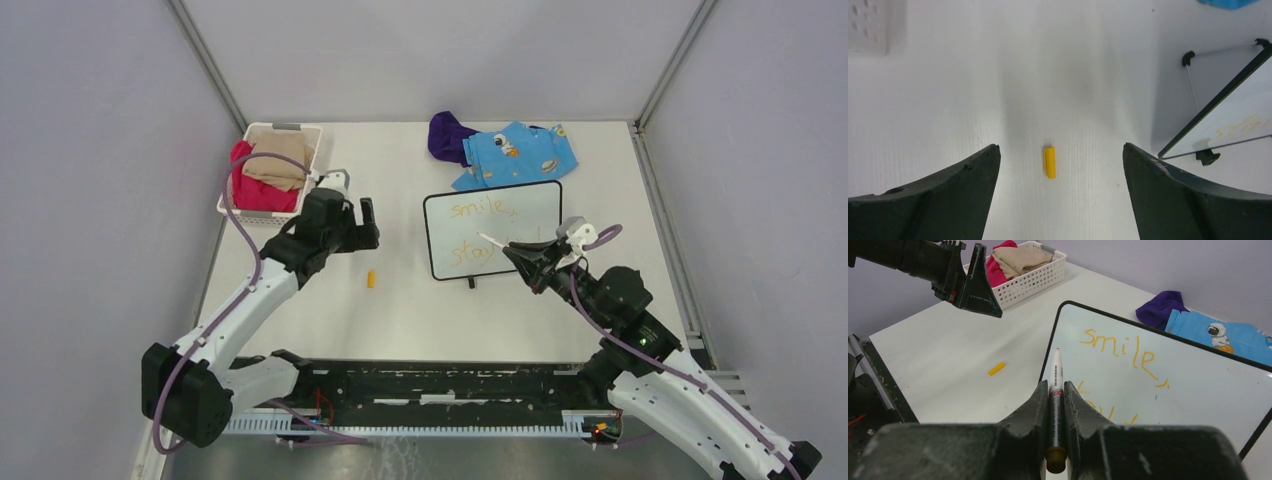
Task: Write a sentence on the whiteboard
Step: Close the whiteboard marker at the center of the board.
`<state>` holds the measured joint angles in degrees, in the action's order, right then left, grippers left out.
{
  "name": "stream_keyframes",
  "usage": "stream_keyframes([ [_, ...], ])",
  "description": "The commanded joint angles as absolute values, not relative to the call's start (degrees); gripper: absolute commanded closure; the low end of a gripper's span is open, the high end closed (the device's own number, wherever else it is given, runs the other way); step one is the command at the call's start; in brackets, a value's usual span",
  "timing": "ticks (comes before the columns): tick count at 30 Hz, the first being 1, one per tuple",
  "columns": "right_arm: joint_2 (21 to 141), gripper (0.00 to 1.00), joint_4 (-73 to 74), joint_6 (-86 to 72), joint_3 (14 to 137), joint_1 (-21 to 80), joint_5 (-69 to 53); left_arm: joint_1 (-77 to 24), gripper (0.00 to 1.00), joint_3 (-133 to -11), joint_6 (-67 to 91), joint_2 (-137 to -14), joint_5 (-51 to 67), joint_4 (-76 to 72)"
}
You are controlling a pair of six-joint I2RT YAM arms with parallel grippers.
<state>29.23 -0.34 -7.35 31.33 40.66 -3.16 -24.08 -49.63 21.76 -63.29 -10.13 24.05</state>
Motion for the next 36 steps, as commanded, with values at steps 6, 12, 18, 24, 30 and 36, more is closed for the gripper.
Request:
stream_keyframes([
  [6,21.2,1.00,-0.1,-5.9,25.3,40.9,-2.1,-23.9,0.16,-53.4,22.1,-74.9,-3.2,30.3],
  [12,19.8,1.00,2.8,-6.3,26.4,40.9,-2.7,-24.2,0.24,-54.6,22.2,-80.9,-2.0,30.2],
  [18,20.9,1.00,5.2,-4.7,28.5,40.9,-3.0,-24.9,0.35,-54.1,21.6,-83.4,-4.0,31.0],
  [24,22.3,1.00,4.4,-4.3,29.2,40.9,-3.8,-25.4,0.44,-52.0,21.6,-86.8,-6.4,30.0],
  [30,22.3,1.00,3.6,-4.7,29.3,40.9,-4.1,-25.9,0.48,-51.8,21.6,-88.6,-6.4,28.8],
  [36,22.1,1.00,3.4,-4.7,29.1,41.0,-3.6,-26.1,0.50,-50.4,21.9,-89.8,-7.2,27.6],
])
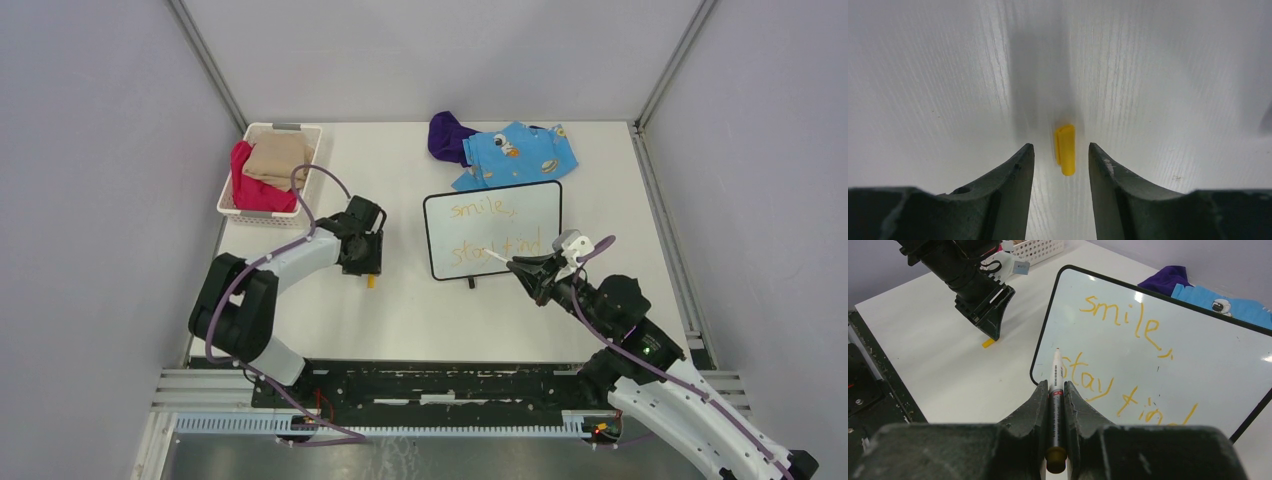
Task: Write a sentence on the whiteboard
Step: Close the whiteboard marker at the center of the board.
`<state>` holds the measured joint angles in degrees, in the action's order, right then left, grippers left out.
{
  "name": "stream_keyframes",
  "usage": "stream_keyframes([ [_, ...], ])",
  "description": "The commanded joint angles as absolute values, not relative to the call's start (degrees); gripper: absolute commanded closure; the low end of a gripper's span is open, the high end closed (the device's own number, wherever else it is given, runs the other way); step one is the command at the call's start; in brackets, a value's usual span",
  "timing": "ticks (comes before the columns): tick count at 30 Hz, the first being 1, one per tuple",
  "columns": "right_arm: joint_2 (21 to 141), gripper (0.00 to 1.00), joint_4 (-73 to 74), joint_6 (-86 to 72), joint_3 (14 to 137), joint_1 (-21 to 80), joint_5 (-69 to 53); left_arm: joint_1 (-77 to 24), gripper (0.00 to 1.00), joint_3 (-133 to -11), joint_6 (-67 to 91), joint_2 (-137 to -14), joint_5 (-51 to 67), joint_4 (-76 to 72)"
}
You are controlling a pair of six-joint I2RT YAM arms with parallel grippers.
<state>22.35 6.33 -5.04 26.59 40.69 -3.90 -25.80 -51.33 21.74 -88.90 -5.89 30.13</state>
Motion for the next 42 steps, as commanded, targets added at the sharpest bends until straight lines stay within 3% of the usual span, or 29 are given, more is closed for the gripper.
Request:
stream_keyframes([
  [1,22.0,1.00,3.7,-4.5,29.1,40.9,-3.2,-26.1,0.50,-50.2,22.1,-90.3,-7.3,27.4],
  [19,19.6,1.00,3.9,-2.9,28.7,40.9,0.3,-26.5,0.71,-49.9,25.9,-93.6,-8.3,27.3],
  [24,20.3,1.00,3.4,-2.9,29.1,40.9,0.9,-26.5,0.71,-49.0,29.5,-91.2,-8.7,26.6],
  [31,19.9,1.00,4.4,-3.0,29.2,40.9,1.3,-26.5,0.56,-49.7,29.8,-91.2,-10.3,27.7],
  [42,17.9,1.00,6.9,-1.2,29.3,40.9,3.0,-28.0,0.64,-49.1,31.3,-92.2,-12.8,30.4],
])
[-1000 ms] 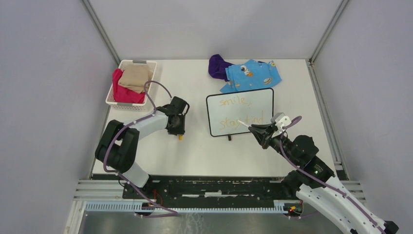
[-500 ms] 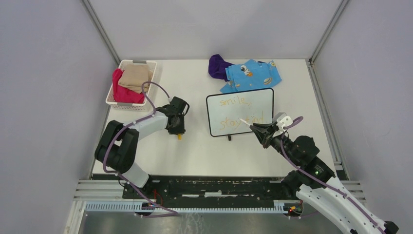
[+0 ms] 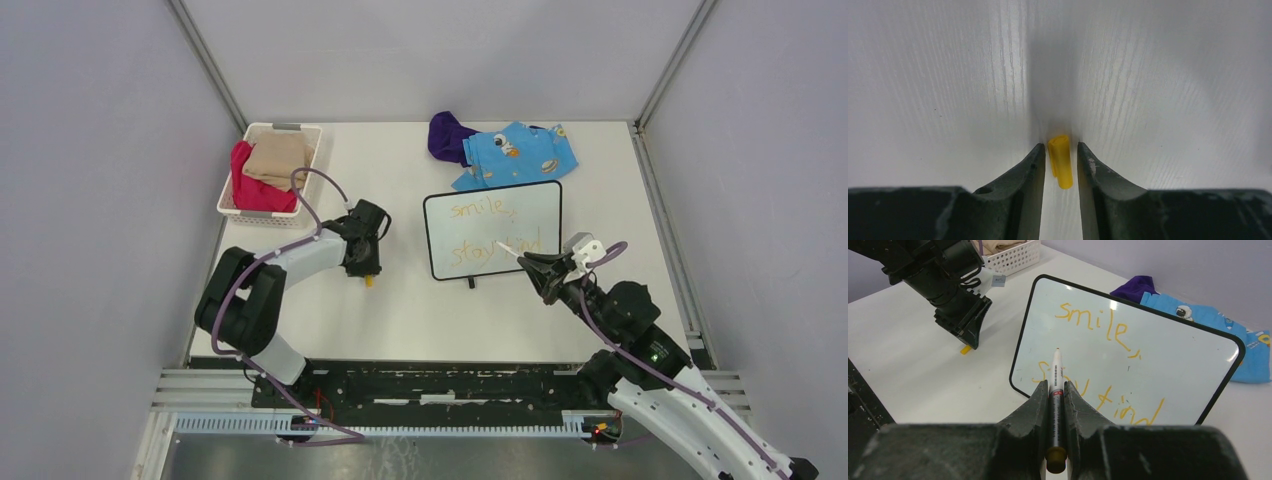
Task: Write a sentence on the whiteboard
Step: Close the whiteboard marker at the center of the board.
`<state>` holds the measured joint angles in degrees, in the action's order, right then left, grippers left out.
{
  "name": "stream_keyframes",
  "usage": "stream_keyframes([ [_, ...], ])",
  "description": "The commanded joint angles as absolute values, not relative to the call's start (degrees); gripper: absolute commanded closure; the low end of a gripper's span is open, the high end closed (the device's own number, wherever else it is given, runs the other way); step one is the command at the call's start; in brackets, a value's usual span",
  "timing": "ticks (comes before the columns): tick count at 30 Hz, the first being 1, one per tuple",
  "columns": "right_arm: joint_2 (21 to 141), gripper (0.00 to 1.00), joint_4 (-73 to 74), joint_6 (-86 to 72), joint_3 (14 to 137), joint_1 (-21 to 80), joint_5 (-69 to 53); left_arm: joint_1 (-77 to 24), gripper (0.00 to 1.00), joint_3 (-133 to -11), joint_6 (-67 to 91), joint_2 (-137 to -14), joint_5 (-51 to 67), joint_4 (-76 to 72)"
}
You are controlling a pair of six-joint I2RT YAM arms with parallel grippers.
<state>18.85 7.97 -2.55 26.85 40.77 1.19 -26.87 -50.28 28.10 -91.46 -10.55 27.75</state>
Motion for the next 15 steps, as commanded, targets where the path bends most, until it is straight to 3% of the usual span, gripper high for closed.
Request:
stream_keyframes([
  [1,17.7,1.00,6.9,-1.1,29.3,40.9,3.0,-28.2,0.65,-49.1,31.4,-92.3,-13.3,30.6],
  [8,16.9,1.00,6.9,-0.8,28.7,40.9,3.4,-28.9,0.69,-49.6,31.3,-93.5,-14.5,31.5],
  [15,17.2,1.00,6.8,-0.9,28.9,40.9,3.3,-29.0,0.90,-49.3,32.2,-92.2,-14.6,31.4],
])
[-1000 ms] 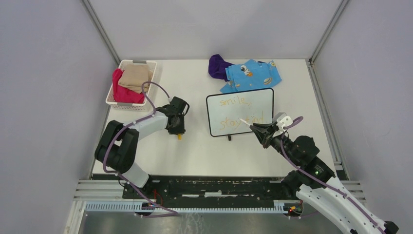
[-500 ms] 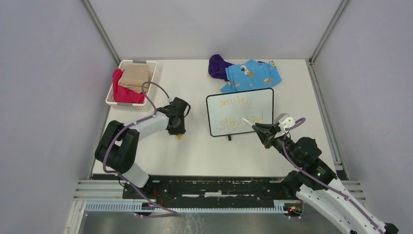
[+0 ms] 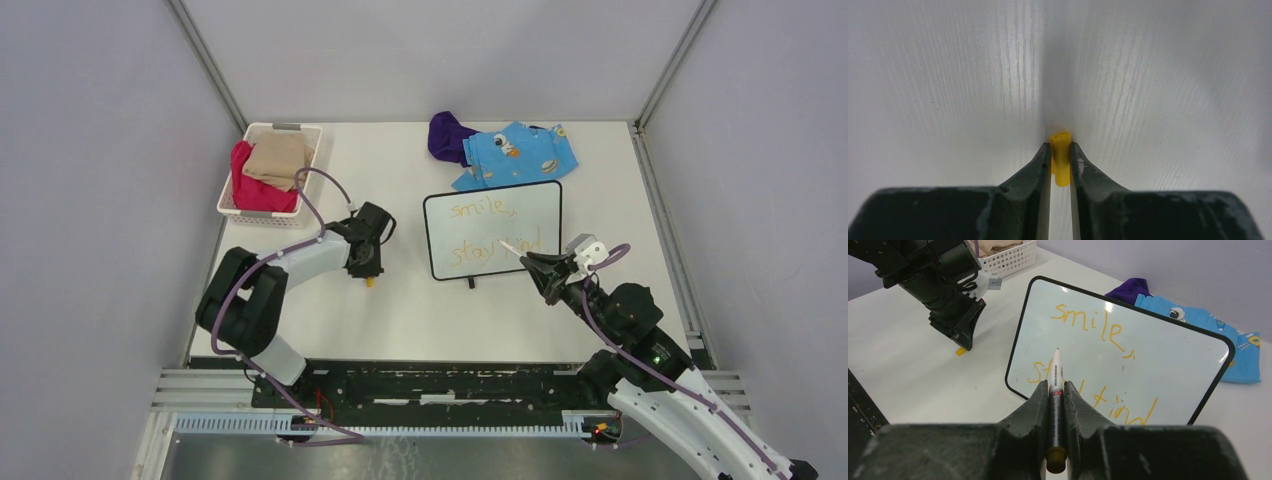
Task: Write a sentence on the whiteboard
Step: Close the whiteboard marker at the center of the board.
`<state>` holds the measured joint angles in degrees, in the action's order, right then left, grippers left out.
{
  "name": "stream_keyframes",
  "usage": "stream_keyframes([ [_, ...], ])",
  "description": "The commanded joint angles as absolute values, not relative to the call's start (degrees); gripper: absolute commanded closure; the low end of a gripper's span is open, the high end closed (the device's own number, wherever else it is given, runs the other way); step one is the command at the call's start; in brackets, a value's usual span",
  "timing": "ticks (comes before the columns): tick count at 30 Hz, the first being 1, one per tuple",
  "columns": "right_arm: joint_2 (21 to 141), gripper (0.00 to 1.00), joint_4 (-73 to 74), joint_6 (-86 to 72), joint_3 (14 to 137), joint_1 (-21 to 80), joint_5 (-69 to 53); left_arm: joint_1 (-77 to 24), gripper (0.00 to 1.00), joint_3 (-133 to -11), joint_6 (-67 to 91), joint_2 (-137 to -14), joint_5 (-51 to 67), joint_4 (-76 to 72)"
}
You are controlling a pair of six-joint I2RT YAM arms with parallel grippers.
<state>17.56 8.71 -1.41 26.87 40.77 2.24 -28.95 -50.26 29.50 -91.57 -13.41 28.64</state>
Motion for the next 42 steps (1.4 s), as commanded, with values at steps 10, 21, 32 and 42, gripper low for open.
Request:
stream_keyframes([
  [10,19.4,1.00,7.7,-1.4,32.2,40.9,3.1,-27.2,0.98,-55.3,34.0,-78.2,-22.5,35.1],
  [21,21.4,1.00,-1.0,-4.5,35.1,40.9,1.7,-26.5,0.98,-55.7,32.3,-52.2,-11.2,16.4],
  [32,28.3,1.00,-21.5,-7.8,39.6,40.9,-2.6,-26.5,0.98,-53.8,44.5,-49.2,10.2,-12.5],
  [42,40.2,1.00,-27.7,-6.3,52.7,42.4,-1.7,-26.5,0.98,-58.8,49.8,-46.4,10.8,-16.0],
])
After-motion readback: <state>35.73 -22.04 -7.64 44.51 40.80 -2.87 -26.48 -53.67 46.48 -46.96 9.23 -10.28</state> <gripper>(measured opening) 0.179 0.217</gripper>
